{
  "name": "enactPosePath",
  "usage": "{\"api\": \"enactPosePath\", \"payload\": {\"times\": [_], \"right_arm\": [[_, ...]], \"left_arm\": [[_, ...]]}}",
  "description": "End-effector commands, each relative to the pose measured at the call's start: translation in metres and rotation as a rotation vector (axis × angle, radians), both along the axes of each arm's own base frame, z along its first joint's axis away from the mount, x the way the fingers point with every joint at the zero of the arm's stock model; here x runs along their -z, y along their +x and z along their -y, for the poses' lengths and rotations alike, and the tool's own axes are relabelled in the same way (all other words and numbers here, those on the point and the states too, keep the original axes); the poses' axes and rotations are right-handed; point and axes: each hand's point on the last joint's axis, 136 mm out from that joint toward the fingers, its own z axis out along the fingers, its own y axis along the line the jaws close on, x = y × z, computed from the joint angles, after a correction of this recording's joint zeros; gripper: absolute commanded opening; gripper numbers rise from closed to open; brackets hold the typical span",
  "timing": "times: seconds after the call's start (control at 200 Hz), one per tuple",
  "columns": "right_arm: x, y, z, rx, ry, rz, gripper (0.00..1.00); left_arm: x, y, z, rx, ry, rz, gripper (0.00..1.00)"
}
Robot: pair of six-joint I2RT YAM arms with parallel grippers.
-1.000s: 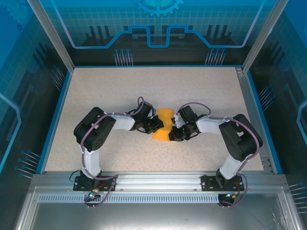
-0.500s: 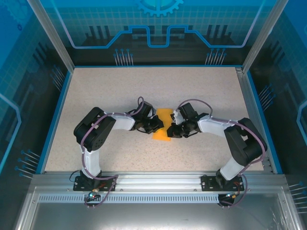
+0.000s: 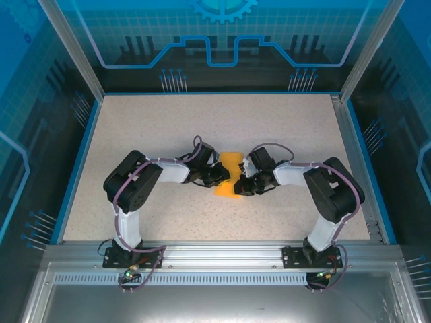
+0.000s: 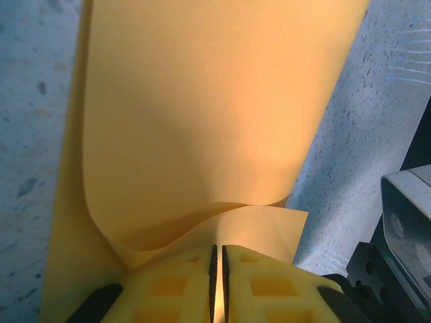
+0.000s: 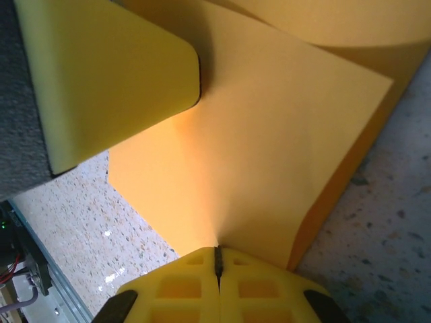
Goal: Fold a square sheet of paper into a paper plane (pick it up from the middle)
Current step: Fold the triangle a second time at the center of the table.
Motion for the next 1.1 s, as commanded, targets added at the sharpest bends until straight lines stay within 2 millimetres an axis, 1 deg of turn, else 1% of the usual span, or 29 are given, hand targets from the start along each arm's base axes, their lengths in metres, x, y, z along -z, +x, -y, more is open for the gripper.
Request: {"api": "enactPosePath", "payload": {"times": [0.0,0.42,0.545,0.825,0.91,1.095], "right_arm": [[0.033,-0.028,0.03,0.012,-0.127,-0.109,0.04],[0.028,-0.027,0.029,-0.014,-0.114,-0.109,0.04],[0.027,-0.027,0.028,-0.02,-0.108,-0.112,0.04],[0.024,-0.026,0.026,-0.027,-0.097,-0.109,0.05],[0.024,-0.025,0.026,-0.029,-0.093,-0.109,0.05],[0.025,-0.027,0.026,-0.031,-0.09,-0.115,0.05]], "left_arm": [[0.015,-0.005,-0.017,-0.008,0.078,-0.006,0.15],[0.015,0.023,-0.042,-0.074,0.143,0.031,0.15],[0.015,0.028,-0.047,-0.083,0.155,0.032,0.15],[0.021,0.032,-0.066,-0.096,0.214,0.019,0.16],[0.019,0.035,-0.071,-0.101,0.214,0.024,0.16],[0.005,0.046,-0.08,-0.098,0.225,0.051,0.16]]}}
